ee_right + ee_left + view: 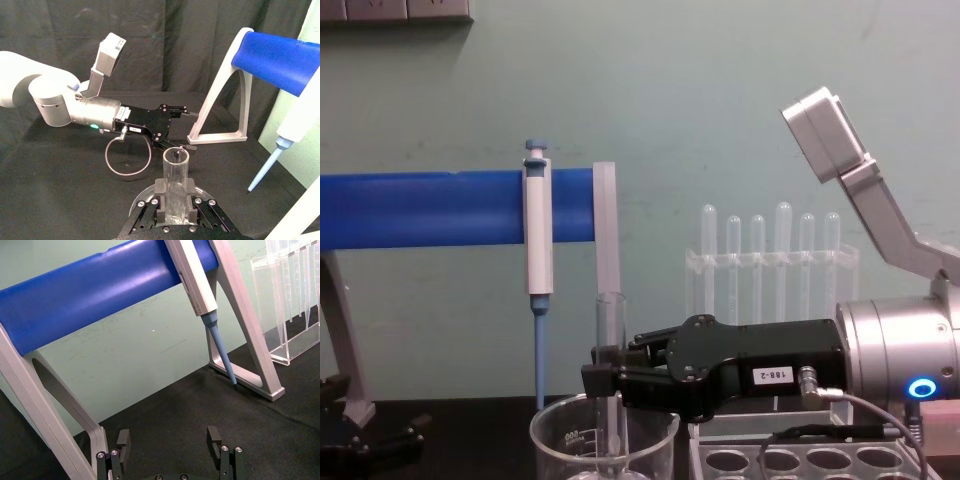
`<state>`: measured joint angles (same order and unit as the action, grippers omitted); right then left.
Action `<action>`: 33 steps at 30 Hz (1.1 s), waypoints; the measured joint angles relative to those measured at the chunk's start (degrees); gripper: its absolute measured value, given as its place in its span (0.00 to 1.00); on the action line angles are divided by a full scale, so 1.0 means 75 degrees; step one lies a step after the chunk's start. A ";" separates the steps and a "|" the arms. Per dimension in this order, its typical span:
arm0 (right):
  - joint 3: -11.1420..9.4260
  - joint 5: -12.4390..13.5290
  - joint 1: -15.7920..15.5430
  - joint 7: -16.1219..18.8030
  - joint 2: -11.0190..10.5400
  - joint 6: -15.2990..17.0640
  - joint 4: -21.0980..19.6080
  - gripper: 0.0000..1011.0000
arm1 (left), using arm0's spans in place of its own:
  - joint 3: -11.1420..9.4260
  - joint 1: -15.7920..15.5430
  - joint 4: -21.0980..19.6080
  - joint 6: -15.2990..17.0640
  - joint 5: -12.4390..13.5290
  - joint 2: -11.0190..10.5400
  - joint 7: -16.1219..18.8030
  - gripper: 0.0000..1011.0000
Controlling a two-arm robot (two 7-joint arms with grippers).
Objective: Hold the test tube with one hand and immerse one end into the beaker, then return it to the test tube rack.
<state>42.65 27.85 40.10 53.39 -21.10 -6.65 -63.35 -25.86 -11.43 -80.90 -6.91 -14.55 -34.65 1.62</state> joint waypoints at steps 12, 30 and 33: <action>0.0000 0.0000 0.0000 0.0000 0.0000 0.0000 0.0000 0.22 | 0.0000 0.0000 0.0000 0.0000 0.0000 0.0000 0.0000 0.99; 0.0000 0.0000 0.0000 0.0000 0.0000 0.0000 0.0001 0.22 | 0.0000 0.0000 0.0000 0.0000 0.0000 0.0000 0.0000 0.99; 0.0000 0.0000 0.0000 0.0000 0.0000 0.0000 0.0001 0.22 | 0.0000 0.0000 0.0000 0.0000 0.0000 0.0000 0.0000 0.99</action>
<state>42.65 27.85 40.10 53.39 -21.10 -6.65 -63.35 -25.86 -11.43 -80.90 -6.91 -14.55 -34.64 1.62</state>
